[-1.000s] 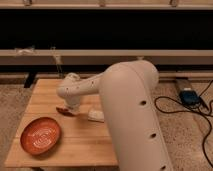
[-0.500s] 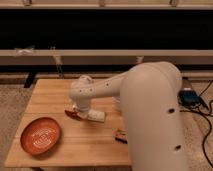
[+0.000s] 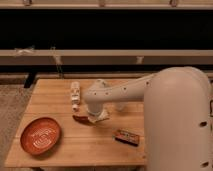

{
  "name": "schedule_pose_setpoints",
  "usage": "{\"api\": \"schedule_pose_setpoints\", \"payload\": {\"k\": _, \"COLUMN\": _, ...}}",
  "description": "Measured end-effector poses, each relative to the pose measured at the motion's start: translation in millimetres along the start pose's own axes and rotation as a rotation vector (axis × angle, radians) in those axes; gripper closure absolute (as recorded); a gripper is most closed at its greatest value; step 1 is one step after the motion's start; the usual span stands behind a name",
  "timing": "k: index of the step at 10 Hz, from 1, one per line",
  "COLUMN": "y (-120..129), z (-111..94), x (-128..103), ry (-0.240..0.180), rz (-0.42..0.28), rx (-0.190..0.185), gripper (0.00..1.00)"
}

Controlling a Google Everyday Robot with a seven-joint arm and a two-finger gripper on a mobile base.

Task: Drag the pepper across the table

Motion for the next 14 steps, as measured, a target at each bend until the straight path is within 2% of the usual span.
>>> {"api": "schedule_pose_setpoints", "payload": {"k": 1, "y": -2, "z": -2, "x": -7, "ry": 0.003, "rz": 0.005, "rx": 0.005, "gripper": 0.95}}
{"api": "schedule_pose_setpoints", "payload": {"k": 3, "y": -5, "z": -8, "x": -32, "ry": 0.014, "rz": 0.027, "rx": 0.012, "gripper": 0.74}}
{"api": "schedule_pose_setpoints", "payload": {"k": 4, "y": -6, "z": -10, "x": -36, "ry": 0.020, "rz": 0.031, "rx": 0.015, "gripper": 0.66}}
{"api": "schedule_pose_setpoints", "payload": {"k": 7, "y": -5, "z": -23, "x": -49, "ry": 0.034, "rz": 0.039, "rx": 0.011, "gripper": 0.34}}
{"api": "schedule_pose_setpoints", "payload": {"k": 9, "y": -3, "z": -32, "x": -55, "ry": 0.036, "rz": 0.040, "rx": 0.003, "gripper": 0.20}}
{"api": "schedule_pose_setpoints", "payload": {"k": 12, "y": 2, "z": -43, "x": -64, "ry": 0.037, "rz": 0.041, "rx": -0.002, "gripper": 0.20}}
{"api": "schedule_pose_setpoints", "payload": {"k": 14, "y": 7, "z": -48, "x": -70, "ry": 0.045, "rz": 0.049, "rx": 0.007, "gripper": 0.20}}
